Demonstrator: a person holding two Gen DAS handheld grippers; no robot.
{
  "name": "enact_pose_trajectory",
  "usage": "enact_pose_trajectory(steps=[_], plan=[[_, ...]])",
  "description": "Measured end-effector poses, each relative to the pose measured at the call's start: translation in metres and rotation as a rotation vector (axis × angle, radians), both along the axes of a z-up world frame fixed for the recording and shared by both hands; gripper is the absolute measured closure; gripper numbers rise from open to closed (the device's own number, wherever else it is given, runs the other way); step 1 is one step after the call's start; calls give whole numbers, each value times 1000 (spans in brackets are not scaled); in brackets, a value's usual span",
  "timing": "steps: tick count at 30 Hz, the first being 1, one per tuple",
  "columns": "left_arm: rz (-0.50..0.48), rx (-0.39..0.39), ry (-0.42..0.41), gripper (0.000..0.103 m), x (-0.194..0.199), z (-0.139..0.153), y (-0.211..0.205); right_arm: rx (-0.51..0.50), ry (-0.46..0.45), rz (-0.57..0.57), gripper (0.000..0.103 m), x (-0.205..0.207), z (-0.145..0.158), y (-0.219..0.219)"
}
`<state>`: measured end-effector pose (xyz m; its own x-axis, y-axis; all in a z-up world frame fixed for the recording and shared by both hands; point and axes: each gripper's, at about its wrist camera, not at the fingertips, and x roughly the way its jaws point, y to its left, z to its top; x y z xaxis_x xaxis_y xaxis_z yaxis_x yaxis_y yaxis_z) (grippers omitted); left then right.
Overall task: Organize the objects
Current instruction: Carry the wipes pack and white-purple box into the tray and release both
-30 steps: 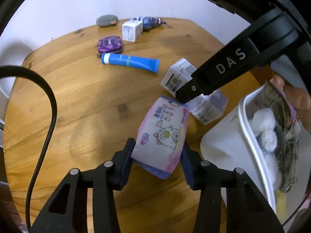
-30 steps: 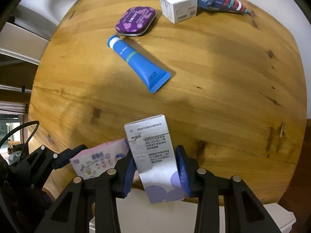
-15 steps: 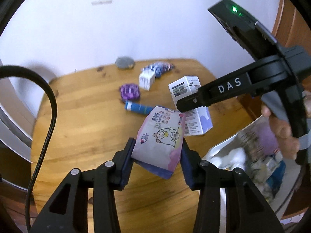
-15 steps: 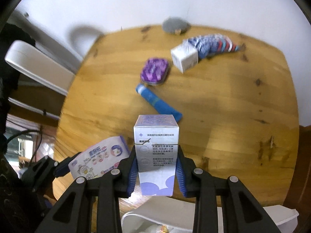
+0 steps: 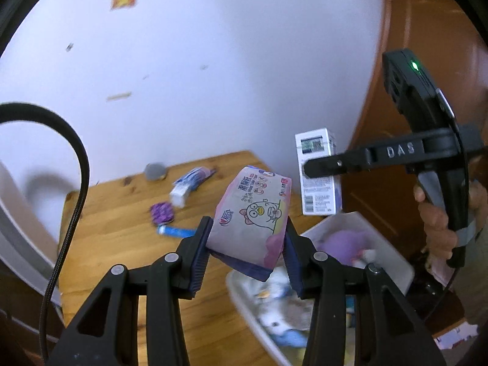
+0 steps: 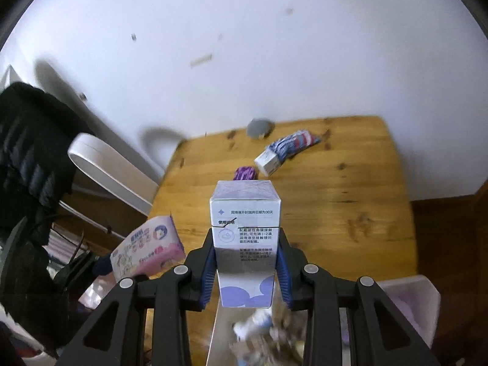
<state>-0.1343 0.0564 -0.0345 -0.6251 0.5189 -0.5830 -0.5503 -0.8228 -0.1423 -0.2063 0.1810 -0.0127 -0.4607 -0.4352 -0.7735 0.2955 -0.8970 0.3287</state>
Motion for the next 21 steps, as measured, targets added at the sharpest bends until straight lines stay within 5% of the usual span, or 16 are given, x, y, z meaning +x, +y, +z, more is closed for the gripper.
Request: enact_pose_trajectory(steps=[9,21], plan=[[-189,-5,36,56,42,27,54,12,67,-107,68,83,22,68],[-403,-225,-86,56,60,-36,141,71,-115,-298,67,144,-70,122]])
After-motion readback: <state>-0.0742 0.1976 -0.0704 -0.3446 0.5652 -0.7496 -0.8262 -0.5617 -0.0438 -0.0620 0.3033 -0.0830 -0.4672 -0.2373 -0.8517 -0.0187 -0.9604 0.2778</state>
